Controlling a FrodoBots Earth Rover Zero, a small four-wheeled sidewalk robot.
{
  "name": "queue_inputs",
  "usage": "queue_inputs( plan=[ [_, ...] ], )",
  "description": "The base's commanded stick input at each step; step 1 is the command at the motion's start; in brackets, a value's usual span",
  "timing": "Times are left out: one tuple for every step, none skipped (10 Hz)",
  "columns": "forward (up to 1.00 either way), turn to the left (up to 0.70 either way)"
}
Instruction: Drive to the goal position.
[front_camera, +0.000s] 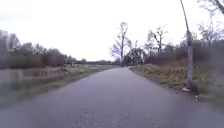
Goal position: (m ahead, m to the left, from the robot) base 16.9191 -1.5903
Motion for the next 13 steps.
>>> queue_inputs(
  plan=[
    [1.0, 0.0],
    [1.0, 0.0],
    [1.0, 0.0],
    [1.0, 0.0],
    [1.0, 0.0],
    [1.0, 0.0],
    [1.0, 0.0],
    [1.0, 0.0],
    [1.0, 0.0],
    [1.0, -0.14],
    [1.0, -0.37],
    [1.0, -0.4],
    [1.0, -0.4]
  ],
)
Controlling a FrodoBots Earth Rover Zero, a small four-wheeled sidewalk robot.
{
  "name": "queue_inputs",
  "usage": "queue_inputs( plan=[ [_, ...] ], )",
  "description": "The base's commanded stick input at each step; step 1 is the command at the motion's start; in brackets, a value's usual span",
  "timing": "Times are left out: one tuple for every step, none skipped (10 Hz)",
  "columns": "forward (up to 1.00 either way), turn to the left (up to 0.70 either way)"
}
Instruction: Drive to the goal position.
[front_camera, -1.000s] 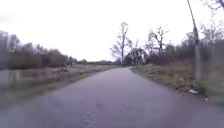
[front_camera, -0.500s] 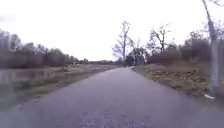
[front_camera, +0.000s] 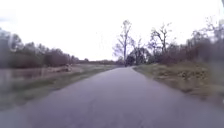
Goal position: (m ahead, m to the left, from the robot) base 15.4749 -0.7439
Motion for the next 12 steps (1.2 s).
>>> queue_inputs(
  plan=[
    [1.0, -0.4],
    [1.0, -0.08],
    [1.0, 0.0],
    [1.0, 0.0],
    [1.0, 0.0],
    [1.0, 0.0],
    [1.0, 0.0],
    [1.0, 0.0],
    [1.0, 0.0],
    [1.0, 0.0],
    [1.0, 0.0],
    [1.0, 0.0]
  ],
)
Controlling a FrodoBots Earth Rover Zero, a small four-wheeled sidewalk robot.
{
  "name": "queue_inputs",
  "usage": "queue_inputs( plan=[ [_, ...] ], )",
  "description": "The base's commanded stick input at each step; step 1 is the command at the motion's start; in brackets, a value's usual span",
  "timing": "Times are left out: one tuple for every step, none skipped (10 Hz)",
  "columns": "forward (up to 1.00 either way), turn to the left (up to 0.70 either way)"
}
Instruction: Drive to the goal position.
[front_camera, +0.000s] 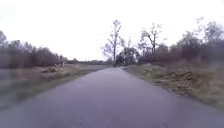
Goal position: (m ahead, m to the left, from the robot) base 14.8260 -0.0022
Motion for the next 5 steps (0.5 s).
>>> queue_inputs(
  plan=[
    [1.0, 0.0],
    [1.0, 0.0],
    [1.0, 0.0],
    [1.0, 0.0],
    [1.0, 0.0]
  ],
)
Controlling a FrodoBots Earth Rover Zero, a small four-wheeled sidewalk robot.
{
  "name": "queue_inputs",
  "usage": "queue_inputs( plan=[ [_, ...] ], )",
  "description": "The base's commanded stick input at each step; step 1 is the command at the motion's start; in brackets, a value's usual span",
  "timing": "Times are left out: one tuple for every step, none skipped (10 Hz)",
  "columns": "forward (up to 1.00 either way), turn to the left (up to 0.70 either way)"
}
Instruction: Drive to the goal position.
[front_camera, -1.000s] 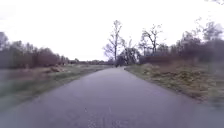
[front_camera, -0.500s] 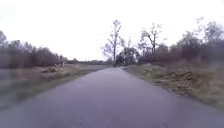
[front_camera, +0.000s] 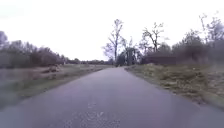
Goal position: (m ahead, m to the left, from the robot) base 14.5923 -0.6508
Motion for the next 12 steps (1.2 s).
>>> queue_inputs(
  plan=[
    [1.0, 0.0],
    [1.0, 0.0],
    [1.0, 0.0],
    [1.0, 0.0],
    [1.0, 0.0],
    [1.0, 0.0],
    [1.0, 0.0],
    [1.0, 0.0],
    [1.0, 0.0],
    [1.0, 0.0],
    [1.0, 0.0],
    [1.0, 0.0]
  ],
)
